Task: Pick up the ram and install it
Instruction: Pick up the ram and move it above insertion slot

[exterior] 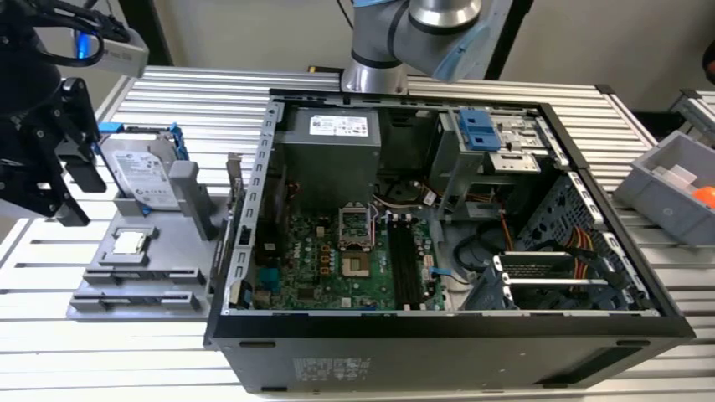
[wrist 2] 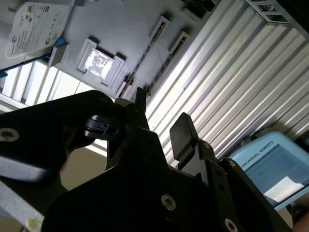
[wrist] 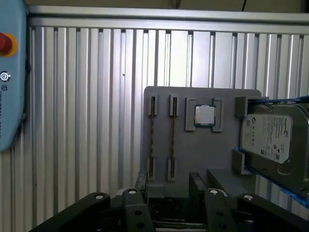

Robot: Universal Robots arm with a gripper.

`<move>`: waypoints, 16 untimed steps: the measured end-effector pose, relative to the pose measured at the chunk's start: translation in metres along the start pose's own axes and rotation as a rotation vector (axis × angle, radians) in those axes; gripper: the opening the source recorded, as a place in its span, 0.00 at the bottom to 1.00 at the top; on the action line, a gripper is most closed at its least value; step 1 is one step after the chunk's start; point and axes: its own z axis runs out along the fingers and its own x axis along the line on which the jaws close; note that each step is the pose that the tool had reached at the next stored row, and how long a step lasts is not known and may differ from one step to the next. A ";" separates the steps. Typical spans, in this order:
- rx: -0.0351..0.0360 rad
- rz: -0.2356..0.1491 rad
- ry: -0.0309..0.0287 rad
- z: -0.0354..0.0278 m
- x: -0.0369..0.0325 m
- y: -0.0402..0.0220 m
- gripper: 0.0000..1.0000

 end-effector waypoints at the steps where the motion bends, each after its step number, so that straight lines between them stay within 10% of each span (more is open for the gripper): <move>1: 0.0000 0.002 0.0000 0.0009 0.0000 0.0000 1.00; 16: 0.0001 0.021 -0.0003 0.0132 0.0000 -0.0001 1.00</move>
